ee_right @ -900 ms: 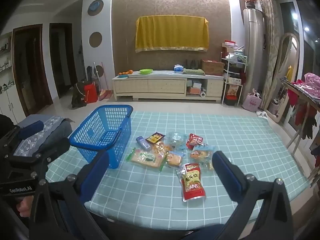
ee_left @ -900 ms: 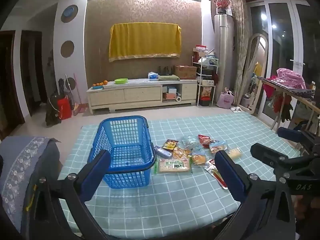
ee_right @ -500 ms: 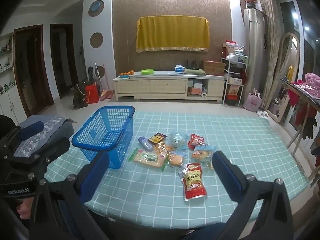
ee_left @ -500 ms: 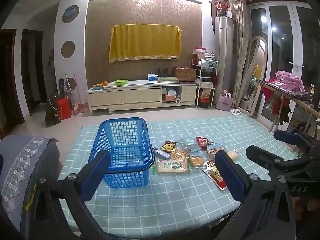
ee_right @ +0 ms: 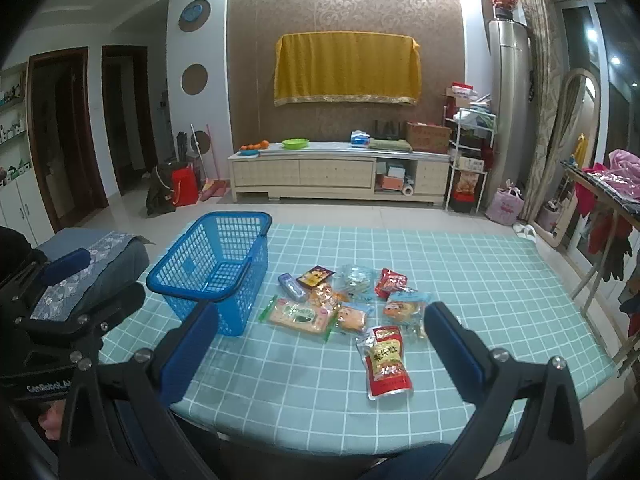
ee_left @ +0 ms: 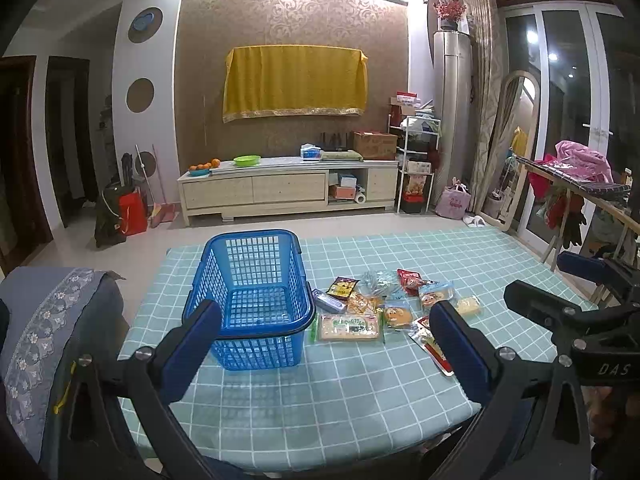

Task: Organize snacks

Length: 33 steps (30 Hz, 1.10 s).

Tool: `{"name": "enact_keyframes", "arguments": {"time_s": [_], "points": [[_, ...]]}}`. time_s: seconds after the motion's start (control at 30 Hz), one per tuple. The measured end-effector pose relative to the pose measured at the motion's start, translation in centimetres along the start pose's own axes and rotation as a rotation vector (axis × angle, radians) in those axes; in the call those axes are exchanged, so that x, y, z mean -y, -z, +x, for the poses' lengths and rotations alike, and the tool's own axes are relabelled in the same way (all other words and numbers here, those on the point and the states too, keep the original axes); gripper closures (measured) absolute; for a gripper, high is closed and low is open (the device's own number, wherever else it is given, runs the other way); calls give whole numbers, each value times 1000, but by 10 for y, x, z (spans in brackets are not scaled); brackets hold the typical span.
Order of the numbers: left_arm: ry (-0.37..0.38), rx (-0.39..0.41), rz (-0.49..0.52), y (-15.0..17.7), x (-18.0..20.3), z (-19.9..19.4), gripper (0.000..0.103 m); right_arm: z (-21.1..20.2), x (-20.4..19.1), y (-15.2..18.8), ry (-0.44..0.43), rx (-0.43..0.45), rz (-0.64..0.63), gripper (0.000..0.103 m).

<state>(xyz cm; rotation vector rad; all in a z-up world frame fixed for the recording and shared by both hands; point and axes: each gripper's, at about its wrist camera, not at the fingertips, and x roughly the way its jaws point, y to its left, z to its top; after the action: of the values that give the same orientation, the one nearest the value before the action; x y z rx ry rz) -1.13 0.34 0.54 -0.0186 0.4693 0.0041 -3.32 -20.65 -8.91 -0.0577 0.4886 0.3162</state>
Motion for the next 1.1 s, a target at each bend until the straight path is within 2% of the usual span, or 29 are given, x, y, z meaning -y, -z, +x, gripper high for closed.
{"name": "enact_keyframes", "arguments": {"time_s": [1.1], "points": [[8, -3, 0, 3, 3, -5, 0, -8, -5, 4, -5, -15, -8, 0]]}}
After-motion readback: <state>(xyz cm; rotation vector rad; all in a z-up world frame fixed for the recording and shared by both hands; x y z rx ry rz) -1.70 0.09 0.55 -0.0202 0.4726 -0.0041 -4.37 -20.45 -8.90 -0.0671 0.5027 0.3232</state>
